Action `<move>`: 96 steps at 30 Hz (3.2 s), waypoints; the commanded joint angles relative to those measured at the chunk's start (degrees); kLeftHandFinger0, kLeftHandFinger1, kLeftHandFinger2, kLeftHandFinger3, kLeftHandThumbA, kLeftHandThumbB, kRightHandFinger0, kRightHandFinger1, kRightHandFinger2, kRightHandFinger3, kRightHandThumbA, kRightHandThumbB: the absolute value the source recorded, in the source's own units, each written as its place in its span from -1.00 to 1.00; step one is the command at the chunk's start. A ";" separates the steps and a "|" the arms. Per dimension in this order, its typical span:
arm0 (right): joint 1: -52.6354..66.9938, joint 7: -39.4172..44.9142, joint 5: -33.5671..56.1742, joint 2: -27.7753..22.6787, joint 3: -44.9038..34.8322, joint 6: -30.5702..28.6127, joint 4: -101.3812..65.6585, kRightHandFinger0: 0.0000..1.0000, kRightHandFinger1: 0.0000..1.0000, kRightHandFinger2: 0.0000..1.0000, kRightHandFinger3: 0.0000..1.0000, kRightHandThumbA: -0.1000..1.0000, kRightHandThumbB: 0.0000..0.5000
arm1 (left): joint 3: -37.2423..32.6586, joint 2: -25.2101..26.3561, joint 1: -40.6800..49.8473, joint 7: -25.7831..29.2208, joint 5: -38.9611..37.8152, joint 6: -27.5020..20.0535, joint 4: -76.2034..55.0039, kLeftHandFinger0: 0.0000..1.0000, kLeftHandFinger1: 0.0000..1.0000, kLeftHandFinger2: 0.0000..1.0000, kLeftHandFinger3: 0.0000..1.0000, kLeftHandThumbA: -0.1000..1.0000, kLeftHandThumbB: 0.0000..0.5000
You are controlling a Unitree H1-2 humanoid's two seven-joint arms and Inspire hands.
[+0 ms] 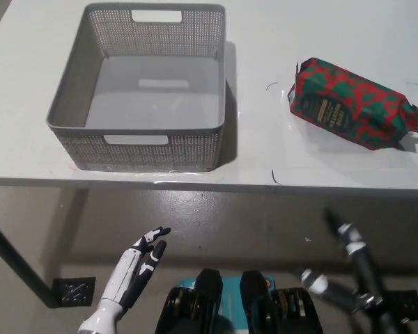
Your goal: Use the right hand to pick up a bag of coffee beans on the right hand side and place it into a container on the left hand side
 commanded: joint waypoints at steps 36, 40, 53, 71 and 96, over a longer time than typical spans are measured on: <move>-70.77 8.14 -18.64 -15.61 18.32 22.10 58.85 1.00 1.00 1.00 1.00 0.78 1.00 | 1.47 -0.04 9.61 1.15 2.06 -2.74 -5.07 1.00 1.00 1.00 1.00 1.00 0.15; -73.12 8.90 -18.46 -14.73 20.54 21.24 63.96 1.00 1.00 1.00 1.00 0.75 1.00 | 1.50 0.24 9.32 0.87 2.52 -2.33 -5.41 1.00 1.00 1.00 1.00 1.00 0.20; -73.48 11.35 -17.84 -15.15 22.33 19.91 67.51 1.00 1.00 1.00 1.00 0.76 1.00 | 2.05 0.75 8.48 0.07 2.17 -1.73 -5.46 1.00 1.00 1.00 1.00 1.00 0.27; -74.72 21.66 -13.22 -18.28 16.56 19.44 61.76 1.00 1.00 1.00 1.00 0.96 1.00 | 2.29 0.89 7.53 -1.06 1.65 -0.09 -5.58 1.00 1.00 1.00 1.00 1.00 0.28; -70.91 18.47 -21.03 -14.62 25.28 16.81 70.49 1.00 1.00 1.00 1.00 0.75 1.00 | 2.96 1.51 6.17 -1.64 1.49 0.38 -5.66 1.00 1.00 1.00 1.00 1.00 0.31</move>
